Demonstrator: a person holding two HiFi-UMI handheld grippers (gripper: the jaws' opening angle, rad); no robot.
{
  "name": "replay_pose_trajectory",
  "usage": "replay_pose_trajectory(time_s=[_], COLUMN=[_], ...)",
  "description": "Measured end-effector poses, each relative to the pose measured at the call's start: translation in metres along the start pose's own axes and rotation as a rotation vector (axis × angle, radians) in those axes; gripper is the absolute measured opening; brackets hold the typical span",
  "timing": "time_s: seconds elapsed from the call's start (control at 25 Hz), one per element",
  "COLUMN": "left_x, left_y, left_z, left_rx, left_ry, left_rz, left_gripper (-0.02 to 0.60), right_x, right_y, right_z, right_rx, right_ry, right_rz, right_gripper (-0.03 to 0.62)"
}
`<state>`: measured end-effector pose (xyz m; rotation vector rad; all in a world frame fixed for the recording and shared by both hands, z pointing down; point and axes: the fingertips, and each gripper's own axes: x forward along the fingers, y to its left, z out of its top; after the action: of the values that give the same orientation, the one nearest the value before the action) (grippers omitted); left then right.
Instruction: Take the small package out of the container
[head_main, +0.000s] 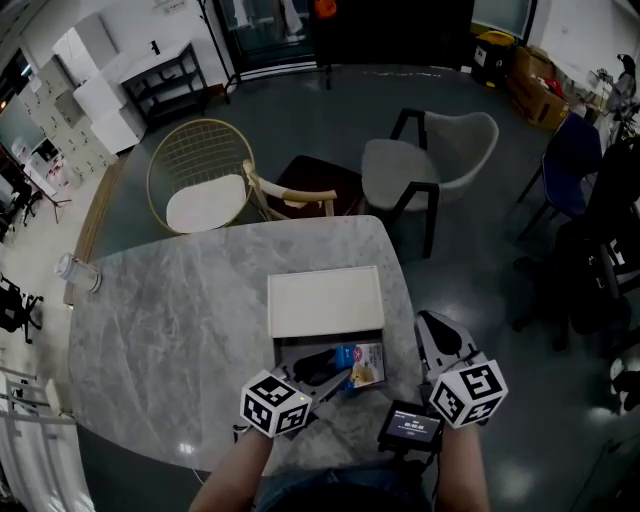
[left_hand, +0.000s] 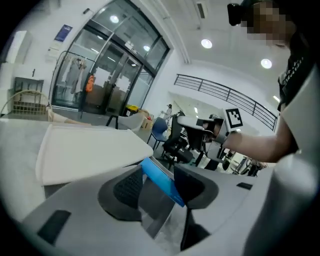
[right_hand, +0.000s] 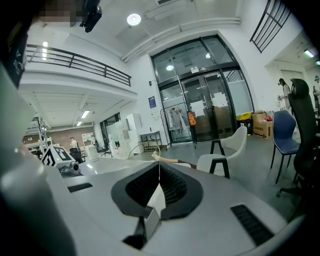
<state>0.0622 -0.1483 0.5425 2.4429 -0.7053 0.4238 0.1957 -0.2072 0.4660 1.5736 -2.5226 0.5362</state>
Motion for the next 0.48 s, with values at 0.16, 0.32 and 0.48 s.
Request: replay_pose_trajectory(time_s=[0.16,0.32,0.48], left_x=[0.0,0.005,0.016], left_y=[0.01,0.018,0.014], left_z=[0.001,-0.001,-0.007], left_rx=[-0.133,-0.362,-0.505], left_ry=[-0.09,-0.088,0.015], left_rz=[0.082,0.071,0.042], left_gripper=[0.209,0.208,0.171], right_x=[-0.007,-0.014,-0.017], right_y=[0.005,0.003,0.003], right_z=[-0.001,-0.001,0.004], right_rx=[-0.016,-0.022,-0.023], right_ry=[0.003,0.007,0.0], right_rz=[0.001,-0.002,0.004], right_gripper=[0.025,0.025,0.025])
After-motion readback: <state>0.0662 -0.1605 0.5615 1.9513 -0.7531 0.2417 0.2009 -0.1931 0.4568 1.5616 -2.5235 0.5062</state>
